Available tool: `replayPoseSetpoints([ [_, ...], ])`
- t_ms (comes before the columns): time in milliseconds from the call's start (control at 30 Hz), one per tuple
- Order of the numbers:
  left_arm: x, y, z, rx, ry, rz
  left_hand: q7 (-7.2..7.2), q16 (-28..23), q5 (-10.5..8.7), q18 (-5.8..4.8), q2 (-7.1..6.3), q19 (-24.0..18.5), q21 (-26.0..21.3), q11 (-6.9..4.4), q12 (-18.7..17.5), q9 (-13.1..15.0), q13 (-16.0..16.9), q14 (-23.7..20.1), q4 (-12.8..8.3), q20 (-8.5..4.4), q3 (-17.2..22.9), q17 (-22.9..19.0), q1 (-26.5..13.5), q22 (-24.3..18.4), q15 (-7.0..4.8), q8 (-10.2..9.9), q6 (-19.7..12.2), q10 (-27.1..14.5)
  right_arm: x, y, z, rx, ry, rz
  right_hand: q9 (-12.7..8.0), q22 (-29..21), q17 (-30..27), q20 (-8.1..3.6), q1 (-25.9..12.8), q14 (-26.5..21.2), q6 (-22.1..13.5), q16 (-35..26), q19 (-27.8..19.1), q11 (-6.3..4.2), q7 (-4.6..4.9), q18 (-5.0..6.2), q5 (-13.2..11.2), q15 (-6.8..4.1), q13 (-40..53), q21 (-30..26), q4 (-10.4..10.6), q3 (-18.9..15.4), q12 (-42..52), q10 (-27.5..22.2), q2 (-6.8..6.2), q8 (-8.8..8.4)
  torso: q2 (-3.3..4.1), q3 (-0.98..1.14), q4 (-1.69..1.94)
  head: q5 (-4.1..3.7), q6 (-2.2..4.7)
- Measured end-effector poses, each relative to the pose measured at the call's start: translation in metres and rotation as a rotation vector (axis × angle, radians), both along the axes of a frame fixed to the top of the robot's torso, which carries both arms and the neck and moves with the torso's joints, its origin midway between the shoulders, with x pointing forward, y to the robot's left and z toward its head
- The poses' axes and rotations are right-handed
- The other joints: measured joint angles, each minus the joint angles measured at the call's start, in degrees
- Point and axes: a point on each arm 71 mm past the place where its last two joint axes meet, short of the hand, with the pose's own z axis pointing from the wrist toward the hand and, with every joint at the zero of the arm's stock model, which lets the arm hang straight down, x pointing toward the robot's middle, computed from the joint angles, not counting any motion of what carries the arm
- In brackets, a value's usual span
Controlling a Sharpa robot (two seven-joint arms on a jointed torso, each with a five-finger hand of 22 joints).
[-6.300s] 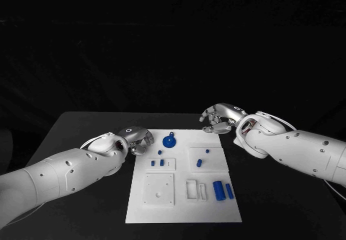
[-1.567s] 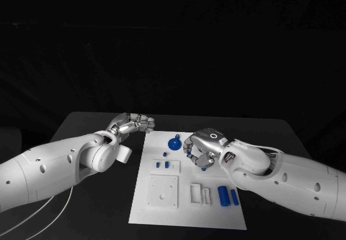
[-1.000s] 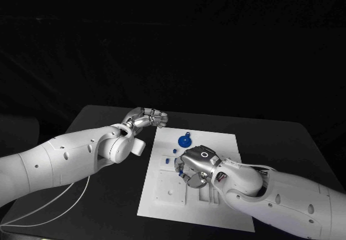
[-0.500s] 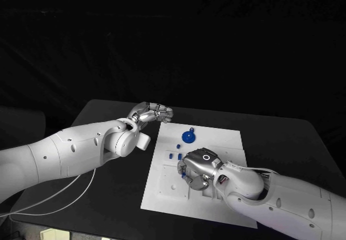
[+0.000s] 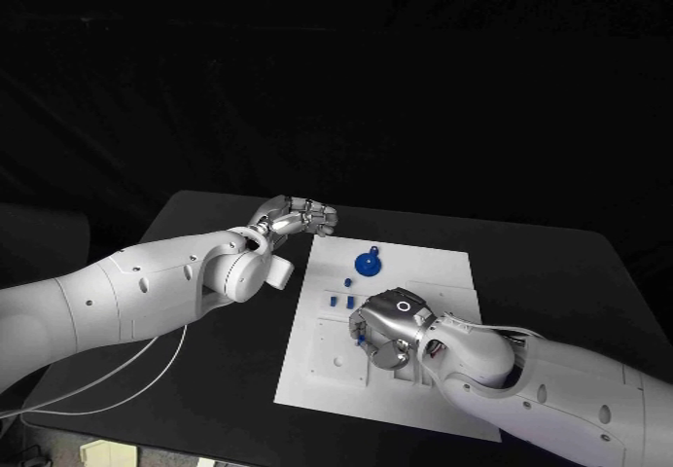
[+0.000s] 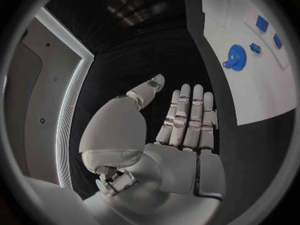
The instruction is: Assemble the parts on the task board
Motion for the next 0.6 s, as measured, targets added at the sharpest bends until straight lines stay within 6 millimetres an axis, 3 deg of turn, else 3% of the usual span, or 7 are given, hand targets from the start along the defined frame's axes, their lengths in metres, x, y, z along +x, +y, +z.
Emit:
replayPoseSetpoints([
  [600, -0.0003, -0.0001, 0.0000, -0.001, 0.001, -0.001, 0.20, 0.00, 0.00, 0.00, 0.00, 0.00, 0.00, -0.15, 0.00, -0.05, -0.05, 0.00, 0.13, 0.00, -0.13, 0.05, 0.00, 0.00, 0.00, 0.00, -0.20, -0.15, 0.0002, 0.0027, -0.0031, -0.007, -0.009, 0.004, 0.03, -0.01, 0.01, 0.12, -0.15, 0.00, 0.00, 0.00, 0.08, 0.03, 0.00, 0.00, 0.00, -0.01, 0.11, 0.00, 0.00, -0.01, 0.00, 0.03, -0.15, 0.13, -0.02, 0.02, 0.01, 0.30, -0.35],
])
